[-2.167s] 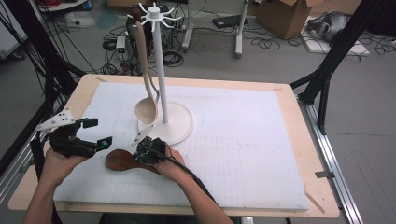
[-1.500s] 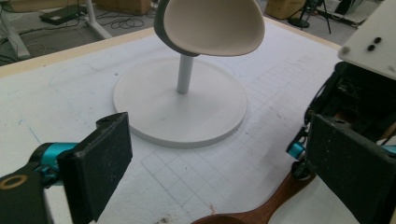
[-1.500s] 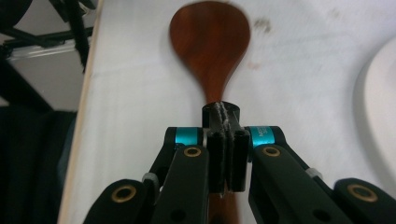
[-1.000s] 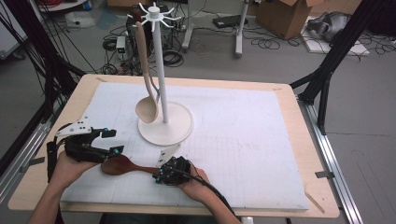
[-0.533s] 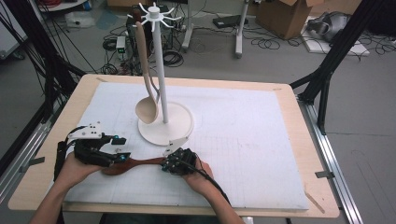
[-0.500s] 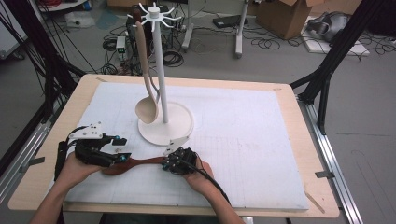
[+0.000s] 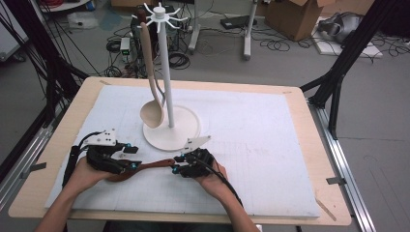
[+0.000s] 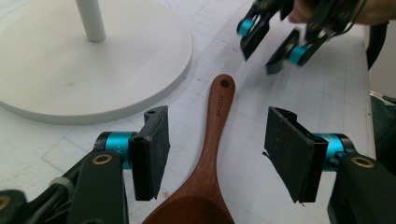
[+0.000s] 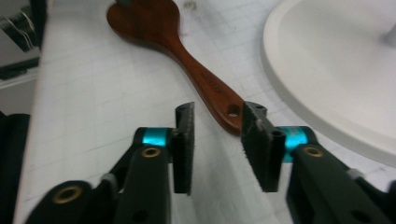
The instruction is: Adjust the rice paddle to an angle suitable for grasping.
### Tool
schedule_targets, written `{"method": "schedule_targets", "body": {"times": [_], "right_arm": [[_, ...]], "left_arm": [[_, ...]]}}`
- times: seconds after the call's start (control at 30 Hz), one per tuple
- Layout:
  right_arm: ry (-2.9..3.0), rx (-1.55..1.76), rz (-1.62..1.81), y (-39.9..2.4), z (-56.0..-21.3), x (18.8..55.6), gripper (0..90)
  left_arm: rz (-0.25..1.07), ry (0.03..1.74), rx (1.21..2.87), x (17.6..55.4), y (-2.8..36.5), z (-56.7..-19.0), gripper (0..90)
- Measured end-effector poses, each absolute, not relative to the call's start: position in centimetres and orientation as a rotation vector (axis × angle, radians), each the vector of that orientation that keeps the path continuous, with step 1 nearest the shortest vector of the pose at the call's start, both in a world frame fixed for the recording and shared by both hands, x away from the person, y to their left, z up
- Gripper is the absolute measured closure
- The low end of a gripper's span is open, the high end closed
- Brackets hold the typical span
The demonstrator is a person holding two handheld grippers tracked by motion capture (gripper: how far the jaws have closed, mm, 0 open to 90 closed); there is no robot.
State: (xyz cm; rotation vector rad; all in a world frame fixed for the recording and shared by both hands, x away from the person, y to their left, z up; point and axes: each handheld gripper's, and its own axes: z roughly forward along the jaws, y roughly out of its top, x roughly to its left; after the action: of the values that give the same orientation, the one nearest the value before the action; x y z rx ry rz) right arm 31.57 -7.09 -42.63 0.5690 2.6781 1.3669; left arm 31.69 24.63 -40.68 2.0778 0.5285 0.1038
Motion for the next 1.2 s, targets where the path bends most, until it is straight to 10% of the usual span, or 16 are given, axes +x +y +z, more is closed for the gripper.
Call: {"method": "schedule_targets", "body": {"times": [0.43,1.2], "right_arm": [[2.575,0.653,1.446,-12.7,-40.4,31.0,36.8],[2.488,0.747,1.411,-17.9,-40.5,30.2,33.0]], "left_arm": [[0.085,0.505,2.093,32.3,24.3,-40.8,48.0],[0.097,0.469,2.123,32.5,23.5,-40.0,52.2]]}}
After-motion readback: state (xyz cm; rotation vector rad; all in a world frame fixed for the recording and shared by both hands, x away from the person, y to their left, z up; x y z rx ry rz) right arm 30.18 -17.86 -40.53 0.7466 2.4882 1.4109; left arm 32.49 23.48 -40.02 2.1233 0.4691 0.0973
